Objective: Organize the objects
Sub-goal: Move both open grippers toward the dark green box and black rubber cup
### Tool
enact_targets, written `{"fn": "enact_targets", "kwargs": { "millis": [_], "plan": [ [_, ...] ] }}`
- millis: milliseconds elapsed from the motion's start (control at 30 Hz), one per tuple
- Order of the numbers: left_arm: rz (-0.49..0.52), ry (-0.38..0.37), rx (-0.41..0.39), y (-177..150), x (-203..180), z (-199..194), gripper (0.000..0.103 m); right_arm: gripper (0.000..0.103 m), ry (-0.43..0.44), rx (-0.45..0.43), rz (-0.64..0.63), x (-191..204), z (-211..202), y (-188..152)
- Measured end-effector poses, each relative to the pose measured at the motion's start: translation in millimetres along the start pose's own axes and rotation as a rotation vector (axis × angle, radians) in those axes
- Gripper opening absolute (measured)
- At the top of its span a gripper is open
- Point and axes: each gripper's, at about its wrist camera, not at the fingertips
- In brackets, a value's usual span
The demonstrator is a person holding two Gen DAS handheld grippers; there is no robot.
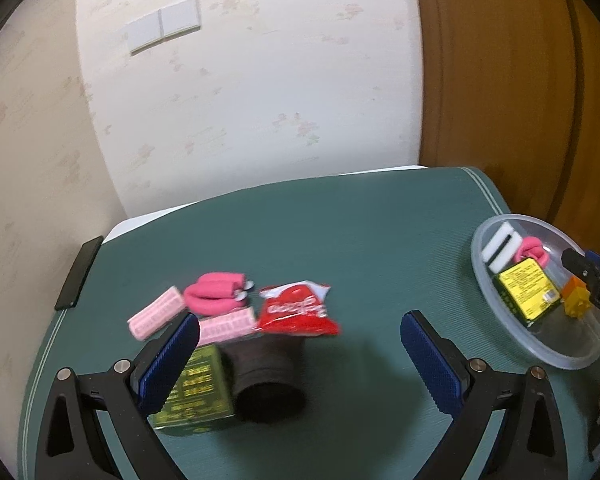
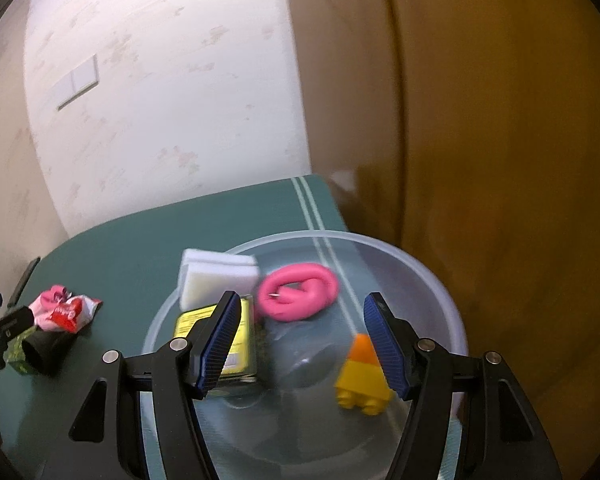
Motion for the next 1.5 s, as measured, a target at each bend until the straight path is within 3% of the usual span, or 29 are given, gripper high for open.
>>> {"fn": "enact_targets", "kwargs": {
  "millis": [700, 900, 1333, 1500],
  "plan": [
    [-0.131, 0.03, 0.032, -26.0, 81.6, -0.6, 0.102, 0.066, 0.03, 0.012, -0.143, 92.5, 0.5, -1.4],
    [-0.17, 0.042, 0.059, -33.8, 103.1, 5.6, 0.102, 0.066, 0.095, 0.029, -0.187, 120.6, 2.0, -3.4],
    [-0.285, 0.015, 0.067, -41.7, 146.5, 3.4, 0.102, 0.07, 0.328, 0.185, -0.292, 190.4, 22.9, -27.9],
    [-0.311, 0.008, 0.062, -43.5, 155.6, 1.2, 0.102, 0.07, 0.362, 0.216, -0.324, 215.6, 28.1, -33.8]
  ]
}}
Point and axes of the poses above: each gripper's, at about its wrist camera, not at the fingertips, and z roughly the way its jaws point, x to its left, y to its top, and after that the axes turned 15 degrees about x, right-handed
